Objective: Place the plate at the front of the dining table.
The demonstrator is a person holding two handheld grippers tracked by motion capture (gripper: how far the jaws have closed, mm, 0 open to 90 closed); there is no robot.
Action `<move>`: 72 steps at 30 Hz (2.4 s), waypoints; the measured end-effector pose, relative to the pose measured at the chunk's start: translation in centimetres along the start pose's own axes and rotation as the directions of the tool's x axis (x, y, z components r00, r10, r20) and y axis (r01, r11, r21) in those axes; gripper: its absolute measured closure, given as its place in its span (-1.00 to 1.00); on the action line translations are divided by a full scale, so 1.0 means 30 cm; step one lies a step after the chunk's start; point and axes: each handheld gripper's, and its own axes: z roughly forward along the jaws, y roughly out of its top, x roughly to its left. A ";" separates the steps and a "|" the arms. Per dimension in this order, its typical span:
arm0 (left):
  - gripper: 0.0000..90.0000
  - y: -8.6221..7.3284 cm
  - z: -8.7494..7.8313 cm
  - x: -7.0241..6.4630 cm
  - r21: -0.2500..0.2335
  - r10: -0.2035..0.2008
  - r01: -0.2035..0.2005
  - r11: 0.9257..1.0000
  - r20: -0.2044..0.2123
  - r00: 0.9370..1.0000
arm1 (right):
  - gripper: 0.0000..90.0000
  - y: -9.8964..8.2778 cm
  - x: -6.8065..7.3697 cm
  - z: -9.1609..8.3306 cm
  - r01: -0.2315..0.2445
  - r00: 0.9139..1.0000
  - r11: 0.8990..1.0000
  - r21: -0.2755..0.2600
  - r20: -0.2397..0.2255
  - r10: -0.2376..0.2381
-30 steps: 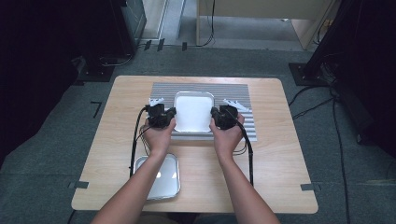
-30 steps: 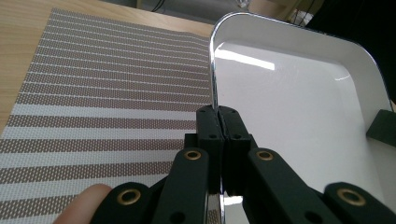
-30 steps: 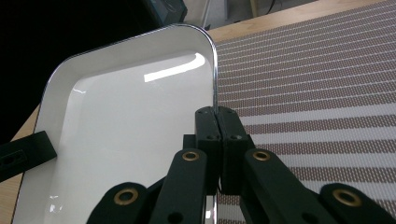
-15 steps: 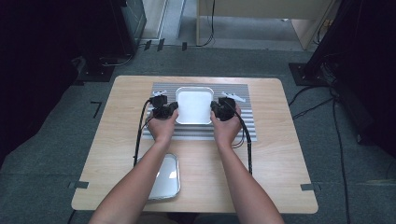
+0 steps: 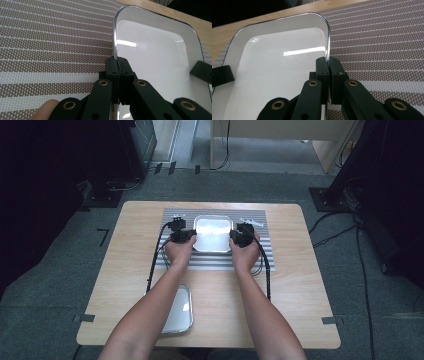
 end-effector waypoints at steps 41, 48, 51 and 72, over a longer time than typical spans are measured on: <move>0.22 0.010 0.051 -0.008 0.078 0.097 -0.098 0.992 0.010 0.995 | 0.19 0.004 -0.002 0.070 0.134 0.991 0.988 0.075 0.010 -0.136; -0.30 0.024 0.022 0.013 0.095 0.117 -0.118 0.988 0.013 0.993 | -0.05 0.036 -0.010 0.032 0.081 0.997 0.990 0.117 0.003 -0.081; -0.40 0.028 0.001 0.019 0.062 0.121 -0.121 0.991 0.015 0.993 | -0.20 0.045 -0.015 0.018 0.064 0.998 0.991 0.116 -0.035 -0.060; -0.73 -0.011 -0.198 0.136 -0.030 0.147 -0.146 0.989 0.035 0.989 | -0.46 -0.005 -0.032 -0.111 0.167 0.986 0.986 0.014 0.001 -0.167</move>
